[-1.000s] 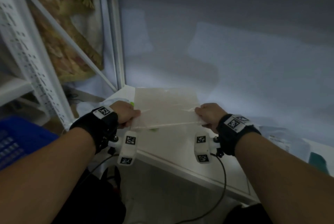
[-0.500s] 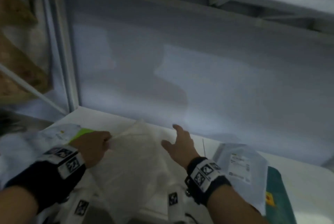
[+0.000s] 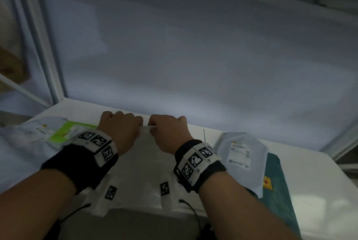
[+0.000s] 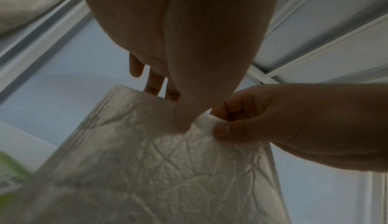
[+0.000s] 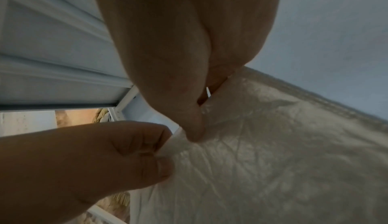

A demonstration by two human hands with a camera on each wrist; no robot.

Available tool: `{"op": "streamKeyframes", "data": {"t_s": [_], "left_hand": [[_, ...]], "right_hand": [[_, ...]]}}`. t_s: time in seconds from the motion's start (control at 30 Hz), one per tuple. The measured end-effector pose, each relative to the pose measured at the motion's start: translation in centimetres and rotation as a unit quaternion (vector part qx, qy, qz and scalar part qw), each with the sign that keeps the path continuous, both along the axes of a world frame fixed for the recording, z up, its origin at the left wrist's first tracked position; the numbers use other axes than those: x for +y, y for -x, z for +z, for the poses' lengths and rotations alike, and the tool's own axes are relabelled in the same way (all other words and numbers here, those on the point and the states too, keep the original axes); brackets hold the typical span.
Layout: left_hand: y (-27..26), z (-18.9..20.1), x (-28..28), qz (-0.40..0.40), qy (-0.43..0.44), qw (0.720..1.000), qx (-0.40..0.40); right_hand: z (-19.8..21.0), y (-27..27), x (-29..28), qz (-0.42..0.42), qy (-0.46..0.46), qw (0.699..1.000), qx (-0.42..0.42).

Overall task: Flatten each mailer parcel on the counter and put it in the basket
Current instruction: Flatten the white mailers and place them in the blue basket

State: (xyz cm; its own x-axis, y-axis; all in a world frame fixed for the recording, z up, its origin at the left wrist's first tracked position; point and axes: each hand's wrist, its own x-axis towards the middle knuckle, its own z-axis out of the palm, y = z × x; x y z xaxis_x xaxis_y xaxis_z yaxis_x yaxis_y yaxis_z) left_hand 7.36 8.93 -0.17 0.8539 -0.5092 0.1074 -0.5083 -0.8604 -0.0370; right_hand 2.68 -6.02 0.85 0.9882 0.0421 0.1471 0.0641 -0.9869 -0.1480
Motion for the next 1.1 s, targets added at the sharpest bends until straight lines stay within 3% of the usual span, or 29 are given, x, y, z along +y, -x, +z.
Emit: {"op": "streamKeyframes", "data": {"t_s": [0.13,0.37,0.57,0.77,1.1], "left_hand": [[-0.4,-0.3,-0.6,-0.018,0.041,0.999,0.016],[-0.6,-0.7,-1.3,-0.040,0.027,0.999,0.006],[-0.8,-0.2,-1.0,-0.043,0.037,0.998,0.009],[-0.8,0.3,-1.0,-0.030,0.033,0.999,-0.008],[-1.1,1.1,0.1,-0.042,0.067,0.995,0.063]], "right_hand": [[-0.5,0.3,-0.2,-0.006,-0.031,0.999,0.019],[-0.9,0.3,-0.5,0.002,0.016,0.999,0.048],[-0.8,0.3,-1.1,-0.015,0.030,0.999,0.025],[-0.4,-0.2,-2.1,-0.001,-0.012,0.999,0.053],[-0.1,-0.3,-2.1,0.002,0.002,0.999,0.049]]}}
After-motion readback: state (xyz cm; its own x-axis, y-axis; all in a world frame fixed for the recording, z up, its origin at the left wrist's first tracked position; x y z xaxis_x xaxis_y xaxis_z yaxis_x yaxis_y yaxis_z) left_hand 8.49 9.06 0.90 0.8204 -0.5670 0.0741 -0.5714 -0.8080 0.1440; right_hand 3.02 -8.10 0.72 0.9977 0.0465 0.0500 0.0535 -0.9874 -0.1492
